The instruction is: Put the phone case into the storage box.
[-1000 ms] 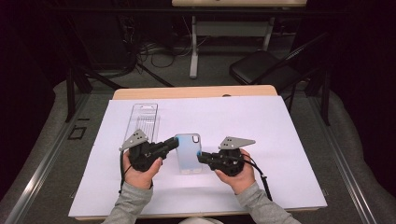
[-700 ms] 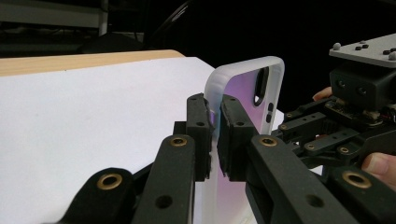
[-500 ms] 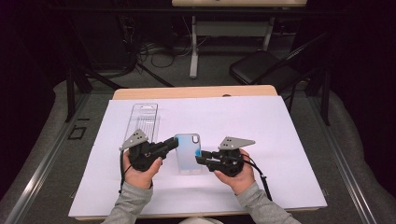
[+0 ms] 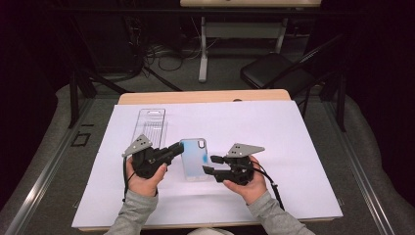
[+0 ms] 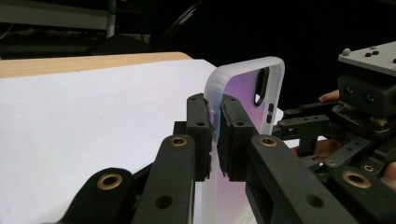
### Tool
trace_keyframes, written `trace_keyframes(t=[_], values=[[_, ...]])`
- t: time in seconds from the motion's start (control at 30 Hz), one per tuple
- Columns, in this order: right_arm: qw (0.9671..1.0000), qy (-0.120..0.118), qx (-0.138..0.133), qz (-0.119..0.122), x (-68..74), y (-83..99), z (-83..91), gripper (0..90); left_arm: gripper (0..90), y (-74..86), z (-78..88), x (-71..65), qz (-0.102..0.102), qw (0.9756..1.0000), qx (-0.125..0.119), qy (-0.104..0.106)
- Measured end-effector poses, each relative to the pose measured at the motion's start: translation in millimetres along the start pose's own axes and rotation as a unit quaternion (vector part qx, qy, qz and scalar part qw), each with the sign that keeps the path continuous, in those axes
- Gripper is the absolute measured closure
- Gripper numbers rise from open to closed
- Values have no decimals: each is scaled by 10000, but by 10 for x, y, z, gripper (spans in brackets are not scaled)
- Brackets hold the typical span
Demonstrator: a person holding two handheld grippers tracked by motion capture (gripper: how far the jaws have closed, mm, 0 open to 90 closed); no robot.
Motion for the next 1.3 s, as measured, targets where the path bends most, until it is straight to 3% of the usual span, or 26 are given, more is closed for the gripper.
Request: trace_keyframes(t=[0.23, 0.4, 0.53, 0.63, 1.0, 1.07, 1.13, 1.23, 1.3], values=[[10000, -22, 26, 68, -8, 4, -8, 469, 842, -57, 70, 77, 27, 9999, -94, -85], [9997, 95, -20, 212, -35, -11, -2, 442, 842, -95, 110, 117, 46, 9998, -162, -131], [9997, 130, -64, 193, -55, -20, 7, 410, 842, -123, 146, 154, 67, 9997, -201, -156], [9998, 148, -71, 136, -67, -23, 17, 367, 842, -144, 173, 180, 67, 9996, -219, -170], [9980, 291, -103, 543, -60, -22, -15, 158, 842, -179, 236, 268, 78, 9994, -236, -239], [9968, 405, -139, 671, -62, -28, -13, 137, 842, -191, 248, 287, 91, 9993, -253, -266], [9961, 590, -152, 641, -82, -35, -9, 135, 842, -203, 259, 308, 102, 9992, -270, -271], [9930, 960, 17, 692, -143, 1, -7, 126, 842, -224, 282, 346, 134, 9991, -286, -291], [9908, 1047, 127, 843, -160, 36, -3, 113, 842, -245, 302, 374, 145, 9989, -323, -317]])
Point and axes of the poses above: each handheld gripper's, and its own axes: z roughly backward along the jaws, y roughly out of its underside, x roughly to its left, the point moved 10 cm from there along -z, roughly forward along the jaws
